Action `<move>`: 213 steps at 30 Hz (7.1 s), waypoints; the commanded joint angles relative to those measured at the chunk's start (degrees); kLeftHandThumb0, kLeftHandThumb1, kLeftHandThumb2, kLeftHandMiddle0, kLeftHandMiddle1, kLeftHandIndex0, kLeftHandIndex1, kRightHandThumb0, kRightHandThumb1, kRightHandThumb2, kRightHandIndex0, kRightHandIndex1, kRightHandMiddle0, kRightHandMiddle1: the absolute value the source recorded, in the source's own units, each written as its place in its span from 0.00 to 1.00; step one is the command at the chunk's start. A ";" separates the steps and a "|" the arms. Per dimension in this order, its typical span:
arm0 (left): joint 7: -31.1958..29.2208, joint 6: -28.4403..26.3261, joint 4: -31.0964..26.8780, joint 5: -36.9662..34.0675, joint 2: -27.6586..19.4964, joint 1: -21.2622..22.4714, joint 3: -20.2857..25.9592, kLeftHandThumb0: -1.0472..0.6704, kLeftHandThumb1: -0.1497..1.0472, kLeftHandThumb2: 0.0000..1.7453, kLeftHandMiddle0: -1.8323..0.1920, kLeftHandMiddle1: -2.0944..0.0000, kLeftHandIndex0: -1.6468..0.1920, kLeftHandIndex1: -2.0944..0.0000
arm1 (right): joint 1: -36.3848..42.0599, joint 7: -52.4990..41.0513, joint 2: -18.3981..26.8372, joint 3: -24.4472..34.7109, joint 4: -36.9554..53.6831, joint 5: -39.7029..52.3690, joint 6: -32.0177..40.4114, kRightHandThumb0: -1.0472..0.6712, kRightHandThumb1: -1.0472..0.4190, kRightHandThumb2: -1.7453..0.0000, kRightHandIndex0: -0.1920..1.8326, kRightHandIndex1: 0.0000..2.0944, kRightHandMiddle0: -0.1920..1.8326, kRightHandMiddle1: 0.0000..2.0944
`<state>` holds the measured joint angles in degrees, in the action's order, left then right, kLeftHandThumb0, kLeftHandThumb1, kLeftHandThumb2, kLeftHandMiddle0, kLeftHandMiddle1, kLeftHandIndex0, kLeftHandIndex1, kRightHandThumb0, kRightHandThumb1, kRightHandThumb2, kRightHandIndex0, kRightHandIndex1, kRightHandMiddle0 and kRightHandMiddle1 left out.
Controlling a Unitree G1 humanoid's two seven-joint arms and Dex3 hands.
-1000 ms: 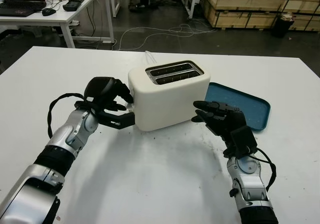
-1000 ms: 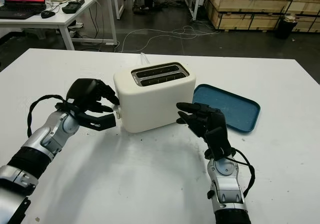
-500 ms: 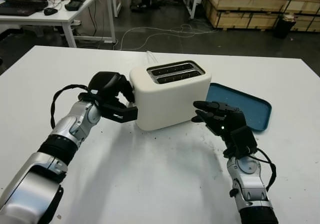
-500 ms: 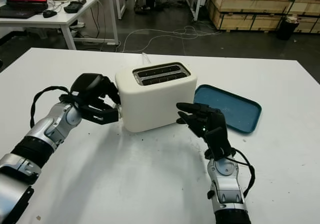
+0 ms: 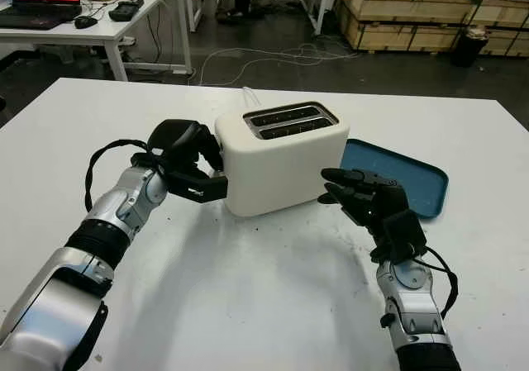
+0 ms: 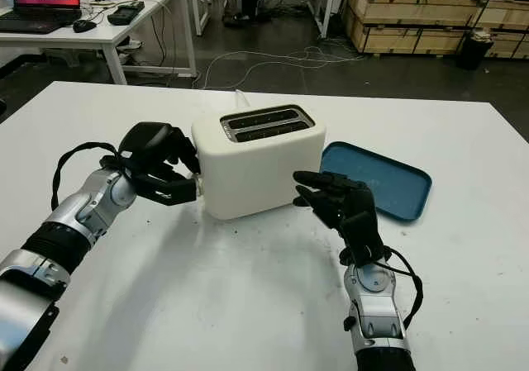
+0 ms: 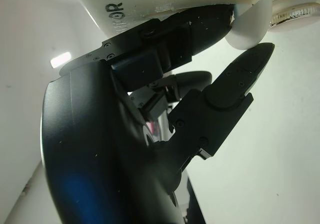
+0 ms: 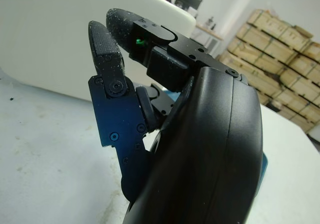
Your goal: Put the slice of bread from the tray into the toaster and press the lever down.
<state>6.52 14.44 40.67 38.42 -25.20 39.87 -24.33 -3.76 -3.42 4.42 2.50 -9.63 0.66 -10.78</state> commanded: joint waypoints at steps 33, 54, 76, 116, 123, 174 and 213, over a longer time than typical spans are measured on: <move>1.47 2.82 -21.64 -0.01 1.36 -14.46 -6.86 0.48 0.80 0.00 0.52 0.29 0.20 1.00 | -0.43 -0.26 -0.02 0.31 -0.49 0.45 2.20 0.34 0.14 1.00 0.61 0.36 0.72 0.00; 5.02 0.54 -32.78 0.23 -6.41 -17.47 0.60 0.51 0.75 0.00 0.50 0.25 0.18 0.98 | -0.70 -0.74 0.29 -0.01 -0.35 0.07 2.14 0.34 0.14 1.00 0.62 0.36 0.71 0.00; 5.08 0.06 -40.96 1.16 -8.07 -22.46 15.61 0.49 0.76 0.00 0.46 0.31 0.19 0.96 | -0.60 -1.02 0.08 0.27 0.17 0.53 3.19 0.33 0.14 1.00 0.61 0.36 0.71 0.00; -3.65 -6.41 -35.13 4.18 -5.16 -17.67 12.81 0.53 0.71 0.00 0.52 0.17 0.18 0.98 | -0.13 -1.04 -0.33 0.31 0.77 1.02 4.14 0.34 0.14 1.00 0.61 0.36 0.71 0.00; -4.10 -6.51 -35.46 3.99 -5.70 -17.44 12.94 0.53 0.72 0.00 0.52 0.19 0.18 0.98 | -0.08 -1.25 -0.34 0.31 0.59 1.24 3.83 0.33 0.14 1.00 0.61 0.37 0.71 0.00; -8.82 -6.65 -16.50 3.65 4.32 -12.67 -3.37 0.53 0.77 0.00 0.58 0.22 0.20 0.99 | 0.46 -0.26 -0.08 -1.10 -0.57 -0.35 2.92 0.33 0.14 1.00 0.60 0.36 0.70 0.00; -7.47 -13.85 -28.39 3.23 3.93 -20.50 -3.82 0.54 0.78 0.01 0.59 0.17 0.22 1.00 | -0.05 -0.38 0.60 -1.00 -0.78 -0.66 3.32 0.33 0.14 1.00 0.61 0.36 0.70 0.00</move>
<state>7.23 -3.15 12.56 43.03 -25.07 22.90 -21.06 -3.43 -3.92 4.45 1.29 -10.89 0.45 -7.57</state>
